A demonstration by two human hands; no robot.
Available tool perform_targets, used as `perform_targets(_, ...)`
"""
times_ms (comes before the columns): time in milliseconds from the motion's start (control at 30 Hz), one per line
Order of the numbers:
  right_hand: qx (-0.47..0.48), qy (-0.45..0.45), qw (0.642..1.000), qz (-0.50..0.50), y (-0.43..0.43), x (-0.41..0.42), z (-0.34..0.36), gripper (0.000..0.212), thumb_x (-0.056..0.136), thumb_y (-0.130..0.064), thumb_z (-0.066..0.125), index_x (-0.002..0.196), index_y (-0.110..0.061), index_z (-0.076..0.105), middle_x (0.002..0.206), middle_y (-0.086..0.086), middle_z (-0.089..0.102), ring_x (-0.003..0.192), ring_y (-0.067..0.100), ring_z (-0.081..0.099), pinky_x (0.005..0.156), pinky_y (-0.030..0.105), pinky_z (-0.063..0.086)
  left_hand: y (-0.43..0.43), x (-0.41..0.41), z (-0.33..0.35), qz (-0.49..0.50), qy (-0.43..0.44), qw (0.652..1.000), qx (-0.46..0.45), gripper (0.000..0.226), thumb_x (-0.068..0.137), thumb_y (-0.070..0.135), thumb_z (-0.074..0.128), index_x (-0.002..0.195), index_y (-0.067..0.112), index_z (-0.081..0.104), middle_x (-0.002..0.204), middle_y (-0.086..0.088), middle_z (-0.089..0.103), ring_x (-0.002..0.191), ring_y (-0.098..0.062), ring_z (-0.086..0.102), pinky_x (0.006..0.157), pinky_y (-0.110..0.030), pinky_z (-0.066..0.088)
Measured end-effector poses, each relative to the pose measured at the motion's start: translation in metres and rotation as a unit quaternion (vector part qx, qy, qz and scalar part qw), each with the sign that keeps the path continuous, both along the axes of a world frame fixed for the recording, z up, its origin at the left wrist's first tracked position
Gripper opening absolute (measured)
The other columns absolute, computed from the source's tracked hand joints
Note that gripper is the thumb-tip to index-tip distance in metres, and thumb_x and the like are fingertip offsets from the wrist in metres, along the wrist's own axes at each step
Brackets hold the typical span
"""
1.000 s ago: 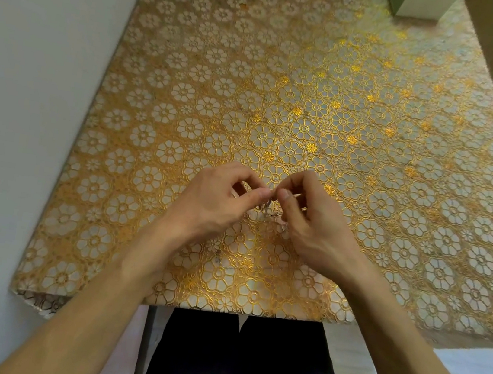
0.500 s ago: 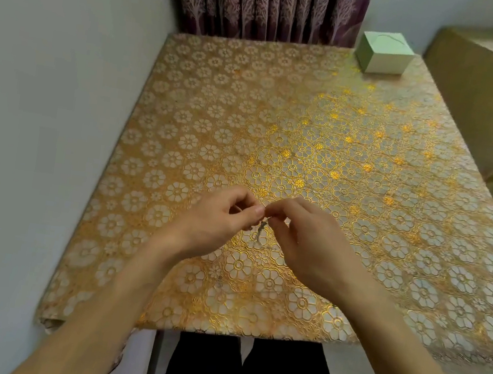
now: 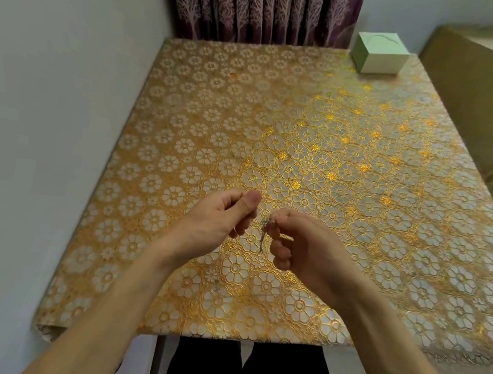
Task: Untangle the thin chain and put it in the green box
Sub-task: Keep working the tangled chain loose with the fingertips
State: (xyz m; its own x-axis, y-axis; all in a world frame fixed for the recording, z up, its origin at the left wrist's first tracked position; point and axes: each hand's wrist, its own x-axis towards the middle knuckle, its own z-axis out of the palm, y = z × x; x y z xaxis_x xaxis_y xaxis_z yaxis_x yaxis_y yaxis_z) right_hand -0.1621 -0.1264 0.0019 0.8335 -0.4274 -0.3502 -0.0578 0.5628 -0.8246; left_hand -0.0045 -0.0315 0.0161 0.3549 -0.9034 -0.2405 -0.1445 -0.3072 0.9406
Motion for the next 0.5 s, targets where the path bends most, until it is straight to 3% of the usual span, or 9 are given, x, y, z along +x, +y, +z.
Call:
perform_targets(100,-0.015,-0.006,1.0,0.0,-0.0014,-0.0017,-0.0006,0.018,0.087,-0.026,0.067,0.089,-0.01,0.058,0.078,-0.002,0.054,0.058,0.01,0.045,0.054,0.024,0.032,-0.0023,-0.0033,0.0004,0.02,0.041,0.999,-0.011,0.047,0.093,0.055,0.045,0.074,0.014,0.053,0.061,0.006,0.052,0.065,-0.013,0.052,0.068,-0.026,0.047)
perform_targets(200,-0.129,0.039,0.991,0.001,-0.0012,-0.0048,0.0001,0.018,0.098,-0.029,0.061,0.094,-0.012,0.062,0.072,-0.012,0.056,0.062,0.009,0.047,0.057,0.022,0.04,-0.0033,-0.0064,0.0008,0.045,0.097,0.994,-0.021,0.044,0.097,0.052,0.045,0.074,0.014,0.051,0.059,0.005,0.046,0.065,-0.015,0.05,0.072,-0.029,0.047)
perform_targets(367,-0.399,0.103,0.911,0.002,0.0025,-0.0059,-0.0009,0.014,0.103,-0.03,0.053,0.095,-0.022,0.06,0.067,-0.026,0.054,0.059,0.002,0.043,0.057,0.015,0.039,-0.0044,-0.0089,0.0002,0.072,0.143,0.987,-0.023,0.045,0.091,0.056,0.05,0.069,0.017,0.048,0.055,0.004,0.046,0.065,-0.015,0.057,0.081,-0.034,0.051)
perform_targets(500,-0.512,0.103,0.852,-0.041,0.0039,-0.0037,-0.0012,0.012,0.102,-0.028,0.056,0.091,-0.025,0.059,0.084,-0.016,0.054,0.069,0.005,0.051,0.064,0.013,0.039,-0.007,-0.0094,0.0041,0.092,0.2,0.974,-0.045,0.041,0.089,0.051,0.055,0.063,0.021,0.046,0.055,0.003,0.047,0.067,-0.014,0.059,0.084,-0.037,0.049)
